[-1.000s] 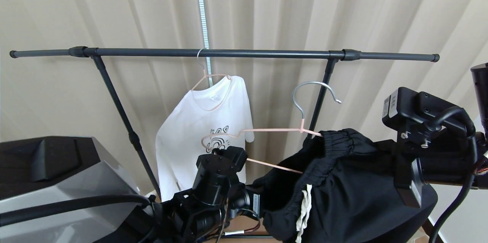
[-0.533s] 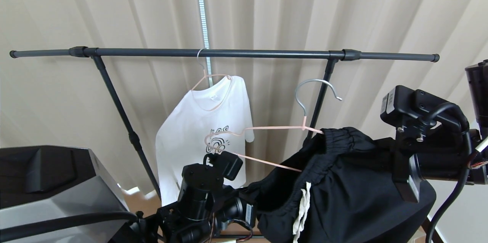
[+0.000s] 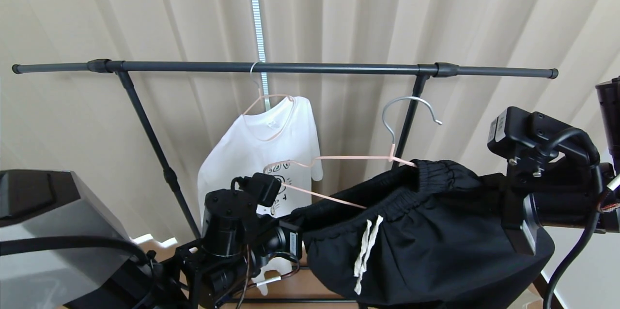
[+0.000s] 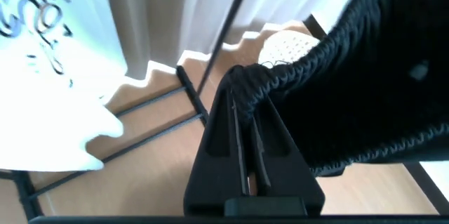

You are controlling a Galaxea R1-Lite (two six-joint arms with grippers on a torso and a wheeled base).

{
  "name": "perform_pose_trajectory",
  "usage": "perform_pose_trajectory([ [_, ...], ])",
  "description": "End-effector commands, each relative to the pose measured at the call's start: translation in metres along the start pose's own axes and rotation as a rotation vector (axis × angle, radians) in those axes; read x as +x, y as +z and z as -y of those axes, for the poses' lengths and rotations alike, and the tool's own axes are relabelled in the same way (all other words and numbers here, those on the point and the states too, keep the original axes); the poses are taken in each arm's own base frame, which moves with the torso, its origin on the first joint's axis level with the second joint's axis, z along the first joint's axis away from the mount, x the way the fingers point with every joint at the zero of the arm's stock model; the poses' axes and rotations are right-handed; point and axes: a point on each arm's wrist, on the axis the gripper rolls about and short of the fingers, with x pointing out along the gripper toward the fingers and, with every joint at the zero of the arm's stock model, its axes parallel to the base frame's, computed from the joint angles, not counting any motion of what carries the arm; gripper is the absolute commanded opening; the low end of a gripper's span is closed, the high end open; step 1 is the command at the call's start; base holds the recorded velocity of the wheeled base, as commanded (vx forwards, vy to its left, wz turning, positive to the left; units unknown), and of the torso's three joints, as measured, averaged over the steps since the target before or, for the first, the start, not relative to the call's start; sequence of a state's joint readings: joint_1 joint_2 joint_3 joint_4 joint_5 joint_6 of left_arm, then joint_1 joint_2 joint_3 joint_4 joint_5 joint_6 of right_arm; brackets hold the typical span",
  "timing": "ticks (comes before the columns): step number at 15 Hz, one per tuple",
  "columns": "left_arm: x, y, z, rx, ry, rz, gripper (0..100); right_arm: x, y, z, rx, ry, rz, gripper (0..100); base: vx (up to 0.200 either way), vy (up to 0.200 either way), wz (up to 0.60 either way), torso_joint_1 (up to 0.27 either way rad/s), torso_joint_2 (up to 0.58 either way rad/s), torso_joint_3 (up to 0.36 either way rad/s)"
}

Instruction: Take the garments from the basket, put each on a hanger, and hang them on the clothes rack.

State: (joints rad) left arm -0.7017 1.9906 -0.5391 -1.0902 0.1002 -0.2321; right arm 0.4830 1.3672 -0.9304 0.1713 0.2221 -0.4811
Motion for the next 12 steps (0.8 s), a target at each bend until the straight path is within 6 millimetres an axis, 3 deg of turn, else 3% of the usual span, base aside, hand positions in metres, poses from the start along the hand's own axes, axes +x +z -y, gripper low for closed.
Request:
perform_pose_trajectory([
  [1, -0.003, 0.008, -0.005, -0.009, 0.027, 0.030, 0, 0.000, -0.001, 0.000, 0.000, -0.002, -0.005, 0, 0.000, 0.000, 0.00, 0.000, 0.00, 0.000],
  [12, -0.013, 0.028, -0.037, -0.038, 0.132, 0.100, 0, -0.006, -0.011, 0.010, -0.035, -0.052, -0.029, 0, 0.000, 0.000, 0.00, 0.000, 0.00, 0.000],
])
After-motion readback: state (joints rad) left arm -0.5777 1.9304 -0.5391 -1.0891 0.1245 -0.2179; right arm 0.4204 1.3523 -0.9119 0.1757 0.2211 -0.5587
